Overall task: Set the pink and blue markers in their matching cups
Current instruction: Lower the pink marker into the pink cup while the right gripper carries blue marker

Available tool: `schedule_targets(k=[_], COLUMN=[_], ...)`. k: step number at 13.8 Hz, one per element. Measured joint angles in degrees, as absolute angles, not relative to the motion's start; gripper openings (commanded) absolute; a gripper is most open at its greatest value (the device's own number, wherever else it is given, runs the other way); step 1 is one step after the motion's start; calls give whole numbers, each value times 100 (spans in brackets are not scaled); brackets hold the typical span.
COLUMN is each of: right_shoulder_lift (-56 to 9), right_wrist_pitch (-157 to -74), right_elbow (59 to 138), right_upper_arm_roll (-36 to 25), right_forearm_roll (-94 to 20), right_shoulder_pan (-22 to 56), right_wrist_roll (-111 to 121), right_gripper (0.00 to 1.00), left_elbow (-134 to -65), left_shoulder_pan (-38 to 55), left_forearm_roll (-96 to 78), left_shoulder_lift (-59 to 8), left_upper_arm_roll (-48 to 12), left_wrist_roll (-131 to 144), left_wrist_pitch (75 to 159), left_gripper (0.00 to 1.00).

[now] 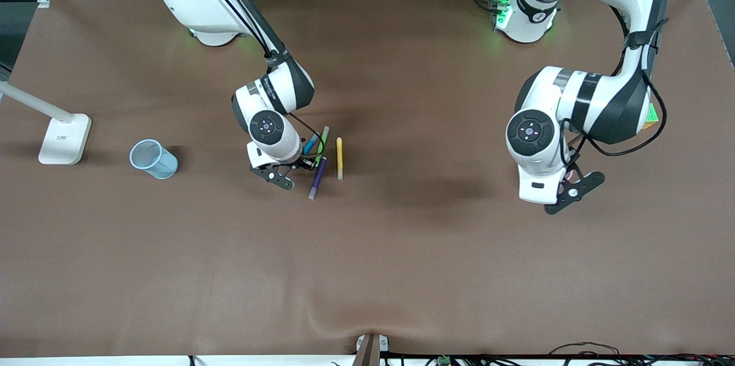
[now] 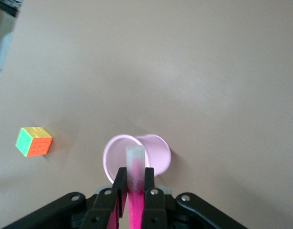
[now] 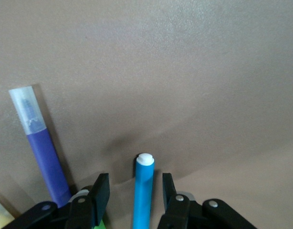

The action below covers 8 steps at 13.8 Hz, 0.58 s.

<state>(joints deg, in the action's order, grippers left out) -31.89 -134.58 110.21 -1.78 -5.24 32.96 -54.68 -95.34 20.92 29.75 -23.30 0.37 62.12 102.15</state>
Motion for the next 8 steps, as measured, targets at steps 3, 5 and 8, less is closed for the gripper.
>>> schedule_targets(k=[3, 5, 8], right_shoulder_lift=[-3227, -3262, -3261], right_wrist_pitch=[-13456, -13466, -13492], right_elbow=[11053, 11063, 11056], right_upper_arm_roll=[-189, -189, -184], right_forearm_roll=[-524, -524, -524], right_shoulder_pan=[3296, 3296, 3297], right_wrist_roll=[-5473, -5479, -5482], right_gripper=[41, 30, 0], left_elbow=[-9902, -10163, -10510], left_shoulder_pan=[2079, 2021, 1960], left_forearm_roll=[3351, 3628, 4271], left_shoulder_lift=[-2196, -2036, -1915], left_upper_arm_roll=[34, 35, 31], left_wrist_roll=[6738, 7092, 7959], left_wrist_pitch=[10288, 10376, 10571], left_gripper=[0, 0, 0])
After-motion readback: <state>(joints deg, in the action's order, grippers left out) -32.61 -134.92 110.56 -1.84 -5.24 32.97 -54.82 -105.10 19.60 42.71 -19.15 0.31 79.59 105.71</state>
